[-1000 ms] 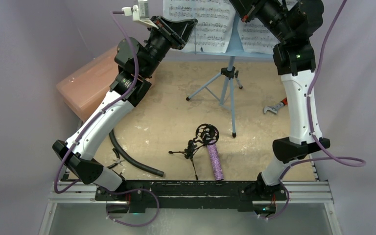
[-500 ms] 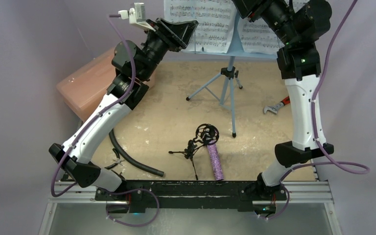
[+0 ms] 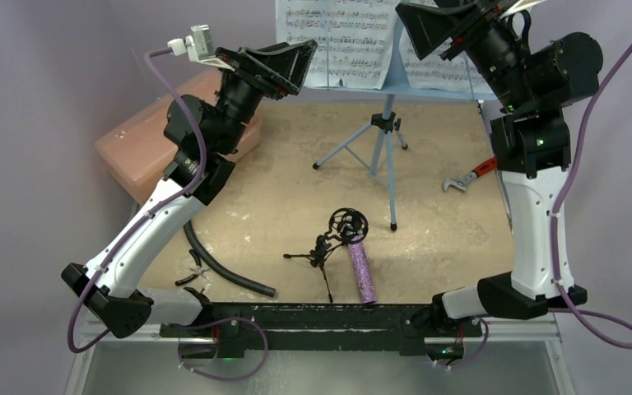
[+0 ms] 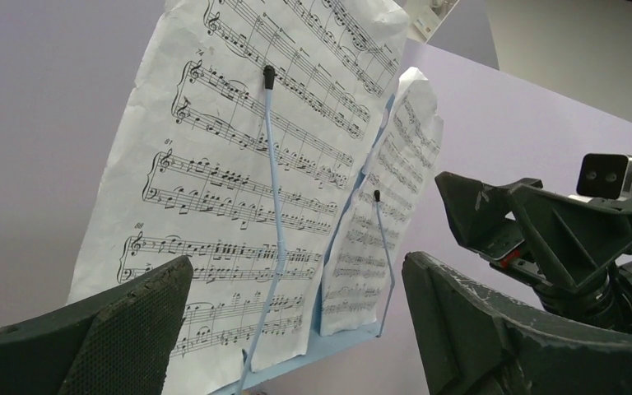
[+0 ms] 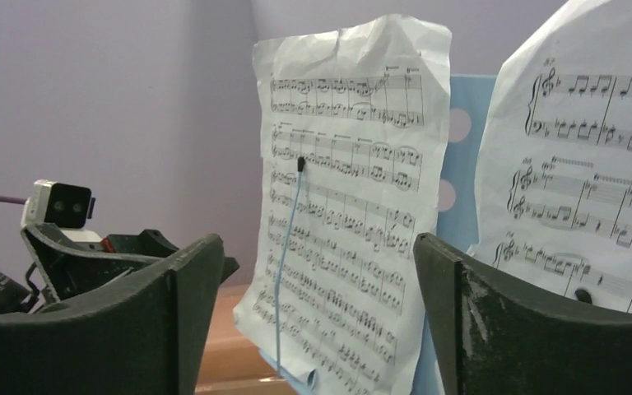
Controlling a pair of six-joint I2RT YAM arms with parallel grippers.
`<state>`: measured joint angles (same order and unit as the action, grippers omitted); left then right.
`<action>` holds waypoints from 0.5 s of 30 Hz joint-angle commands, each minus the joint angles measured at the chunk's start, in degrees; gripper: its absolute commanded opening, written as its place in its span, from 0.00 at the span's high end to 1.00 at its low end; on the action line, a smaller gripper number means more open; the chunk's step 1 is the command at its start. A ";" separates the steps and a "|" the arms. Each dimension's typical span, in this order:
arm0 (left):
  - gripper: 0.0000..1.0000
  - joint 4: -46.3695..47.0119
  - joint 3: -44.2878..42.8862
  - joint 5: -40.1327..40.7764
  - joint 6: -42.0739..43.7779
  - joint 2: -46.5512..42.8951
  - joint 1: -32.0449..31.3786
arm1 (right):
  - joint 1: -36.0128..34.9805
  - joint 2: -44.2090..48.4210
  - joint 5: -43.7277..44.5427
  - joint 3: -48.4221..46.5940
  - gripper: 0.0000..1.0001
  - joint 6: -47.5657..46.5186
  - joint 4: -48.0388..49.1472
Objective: Set up the instrument practice props
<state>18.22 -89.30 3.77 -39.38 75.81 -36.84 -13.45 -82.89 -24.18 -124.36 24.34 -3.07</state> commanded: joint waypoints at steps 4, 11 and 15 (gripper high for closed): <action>0.01 5.78 4.63 2.44 2.37 -5.21 -0.08 | -0.17 8.11 2.29 7.73 0.02 -1.60 -3.07; 0.01 5.51 9.42 5.15 4.62 -9.80 -0.15 | -0.17 15.10 2.53 17.23 0.02 -1.69 -7.30; 0.01 3.48 11.02 5.89 5.52 -11.49 -0.13 | -0.17 16.66 3.48 17.89 0.02 -3.47 -12.80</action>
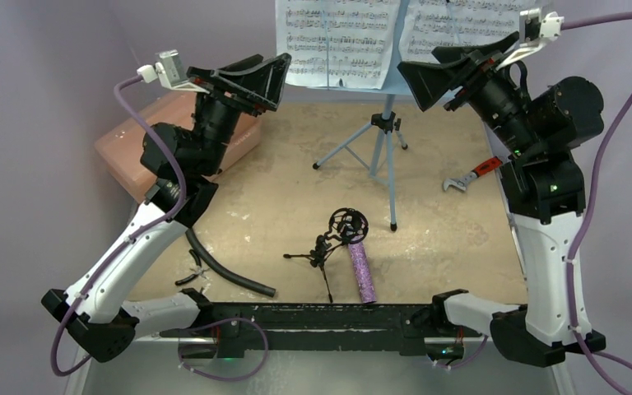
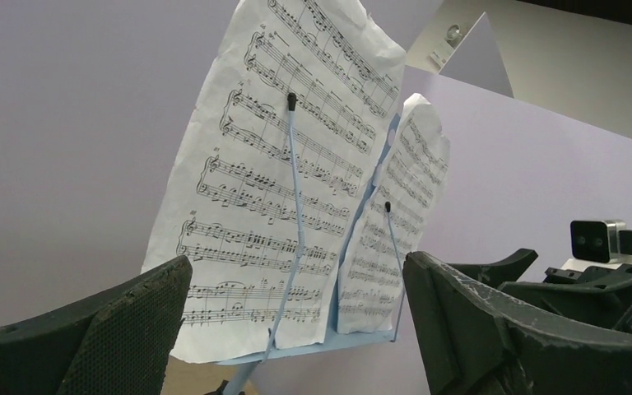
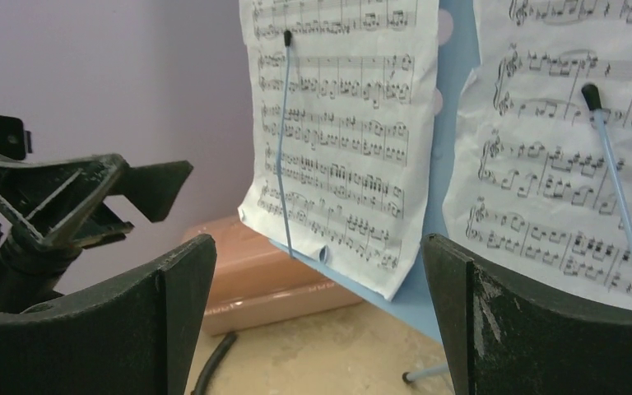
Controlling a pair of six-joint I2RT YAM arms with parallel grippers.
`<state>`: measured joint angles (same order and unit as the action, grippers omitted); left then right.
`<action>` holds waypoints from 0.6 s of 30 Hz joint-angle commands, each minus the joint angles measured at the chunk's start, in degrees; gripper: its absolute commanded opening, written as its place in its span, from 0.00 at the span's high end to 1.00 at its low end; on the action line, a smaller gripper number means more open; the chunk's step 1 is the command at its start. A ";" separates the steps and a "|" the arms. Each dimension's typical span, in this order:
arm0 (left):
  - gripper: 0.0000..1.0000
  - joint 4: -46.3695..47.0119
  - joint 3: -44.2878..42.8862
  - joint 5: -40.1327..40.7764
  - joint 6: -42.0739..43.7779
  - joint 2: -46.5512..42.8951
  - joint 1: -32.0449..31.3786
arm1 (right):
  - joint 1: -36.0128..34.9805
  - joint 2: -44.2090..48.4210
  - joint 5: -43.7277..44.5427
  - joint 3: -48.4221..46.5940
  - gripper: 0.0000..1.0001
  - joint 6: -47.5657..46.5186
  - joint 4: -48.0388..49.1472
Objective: Set up the instrument practice props
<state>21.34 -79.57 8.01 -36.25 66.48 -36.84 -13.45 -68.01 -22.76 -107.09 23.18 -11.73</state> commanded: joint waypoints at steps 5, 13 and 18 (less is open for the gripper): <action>0.01 -4.79 2.65 2.55 3.63 -4.24 -0.08 | -0.17 4.45 2.02 4.42 0.02 -3.14 -7.56; 0.01 -24.83 5.89 5.21 1.66 -9.30 -0.17 | -0.17 8.60 3.20 12.34 0.02 -1.54 -11.88; 0.02 -37.56 11.09 5.46 -2.62 -12.43 -0.16 | -0.17 12.47 2.55 20.78 0.02 -1.42 -13.14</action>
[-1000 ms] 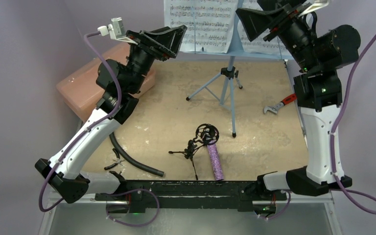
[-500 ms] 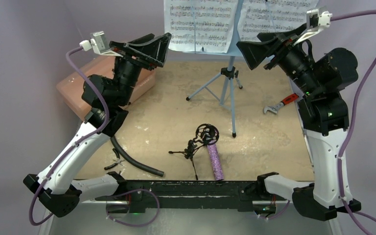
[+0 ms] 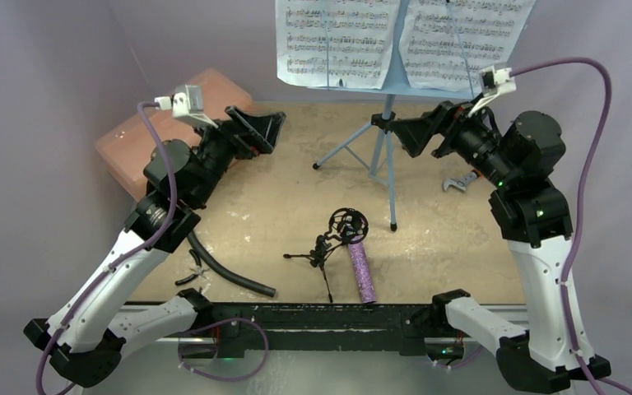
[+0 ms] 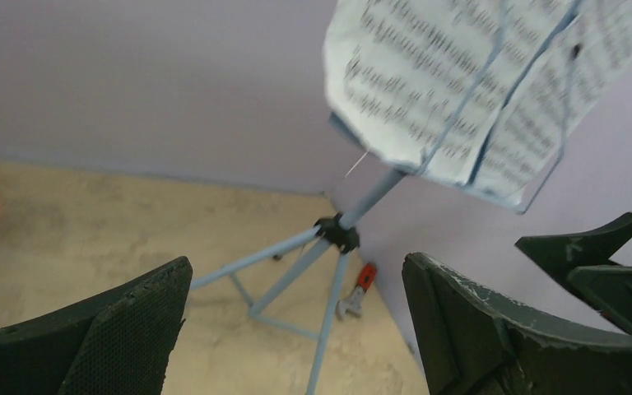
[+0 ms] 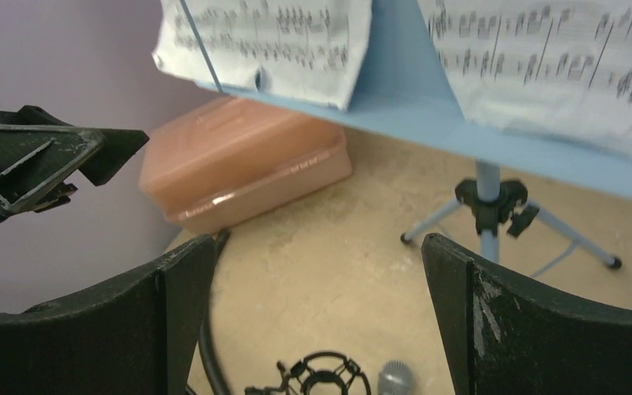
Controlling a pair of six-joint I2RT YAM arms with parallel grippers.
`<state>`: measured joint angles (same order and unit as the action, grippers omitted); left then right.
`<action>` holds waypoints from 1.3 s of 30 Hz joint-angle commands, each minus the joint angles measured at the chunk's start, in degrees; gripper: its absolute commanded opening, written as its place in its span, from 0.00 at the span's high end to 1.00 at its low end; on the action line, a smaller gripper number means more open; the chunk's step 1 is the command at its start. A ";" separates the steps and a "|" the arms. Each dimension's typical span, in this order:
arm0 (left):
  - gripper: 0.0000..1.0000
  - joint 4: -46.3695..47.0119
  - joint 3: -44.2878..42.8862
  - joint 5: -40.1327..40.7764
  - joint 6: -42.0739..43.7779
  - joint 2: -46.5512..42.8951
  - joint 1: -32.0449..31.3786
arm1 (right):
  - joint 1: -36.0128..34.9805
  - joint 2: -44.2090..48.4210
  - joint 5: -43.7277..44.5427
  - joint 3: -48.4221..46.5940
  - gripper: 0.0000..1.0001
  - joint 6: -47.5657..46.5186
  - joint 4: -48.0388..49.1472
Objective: Set up the instrument practice props
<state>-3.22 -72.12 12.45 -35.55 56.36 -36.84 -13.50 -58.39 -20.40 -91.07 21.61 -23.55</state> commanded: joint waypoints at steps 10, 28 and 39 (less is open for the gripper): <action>0.04 -21.60 17.16 -1.49 -8.35 -6.07 -0.16 | -0.13 10.64 -1.65 21.30 0.02 2.34 -1.84; 0.02 -7.47 26.07 -19.76 -9.61 -4.17 -0.12 | -0.13 14.78 -6.34 42.34 0.02 10.83 2.50; 0.01 5.03 24.92 -38.04 -10.89 3.37 -0.54 | -0.13 12.17 -6.87 43.76 0.02 11.80 1.82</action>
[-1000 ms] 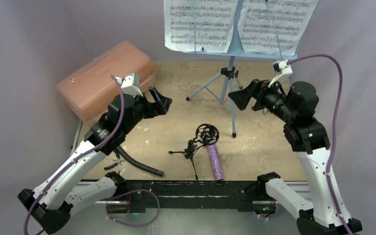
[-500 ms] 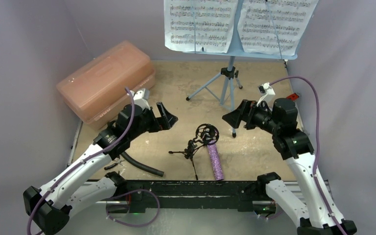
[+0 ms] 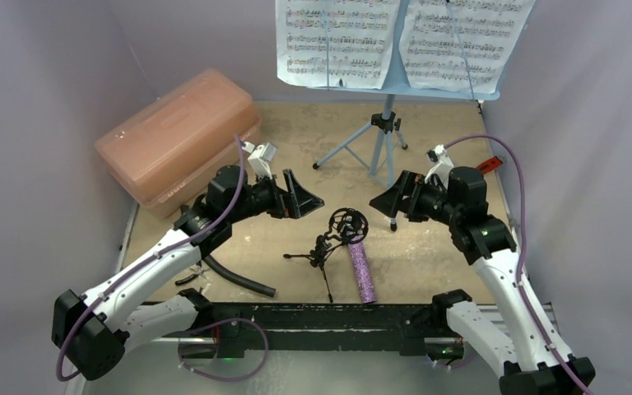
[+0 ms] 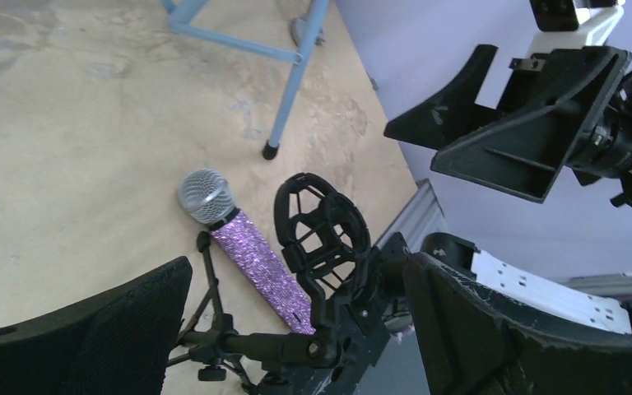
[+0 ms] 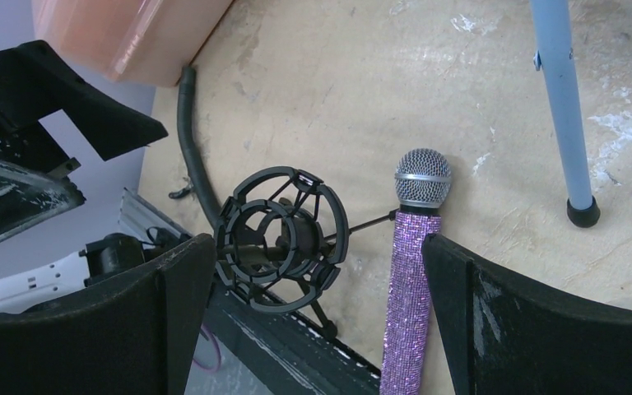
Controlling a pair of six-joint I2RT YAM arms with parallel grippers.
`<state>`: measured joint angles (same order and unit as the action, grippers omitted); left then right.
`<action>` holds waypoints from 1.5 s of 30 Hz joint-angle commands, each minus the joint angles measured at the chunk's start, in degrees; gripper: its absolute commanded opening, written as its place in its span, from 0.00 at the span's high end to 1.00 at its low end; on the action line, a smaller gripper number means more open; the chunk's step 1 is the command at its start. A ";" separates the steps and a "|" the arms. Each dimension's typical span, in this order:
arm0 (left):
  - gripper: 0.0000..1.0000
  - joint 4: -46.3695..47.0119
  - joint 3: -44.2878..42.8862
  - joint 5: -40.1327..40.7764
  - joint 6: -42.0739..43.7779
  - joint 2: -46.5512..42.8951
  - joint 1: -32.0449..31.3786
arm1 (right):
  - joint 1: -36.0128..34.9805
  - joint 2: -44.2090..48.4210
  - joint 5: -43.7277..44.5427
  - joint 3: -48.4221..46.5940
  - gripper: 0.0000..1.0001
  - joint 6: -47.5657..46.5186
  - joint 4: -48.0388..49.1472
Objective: Set up the instrument practice props
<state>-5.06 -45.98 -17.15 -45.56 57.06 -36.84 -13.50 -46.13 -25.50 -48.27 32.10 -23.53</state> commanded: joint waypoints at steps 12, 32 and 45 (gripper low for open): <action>0.01 -8.00 -9.65 -3.27 10.93 9.66 -8.54 | -0.13 -2.97 -3.26 0.98 0.02 1.18 2.11; 0.03 -26.57 -21.09 22.44 27.41 19.05 -26.23 | -0.13 -5.76 -3.42 0.08 0.02 0.99 1.46; 0.39 -31.30 -25.35 31.48 29.73 22.90 -30.18 | -0.13 -5.68 -3.33 -0.09 0.02 0.78 1.20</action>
<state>-34.79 -68.40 10.81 -17.54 79.44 -66.48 -13.50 -52.07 -28.08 -47.48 32.67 -23.22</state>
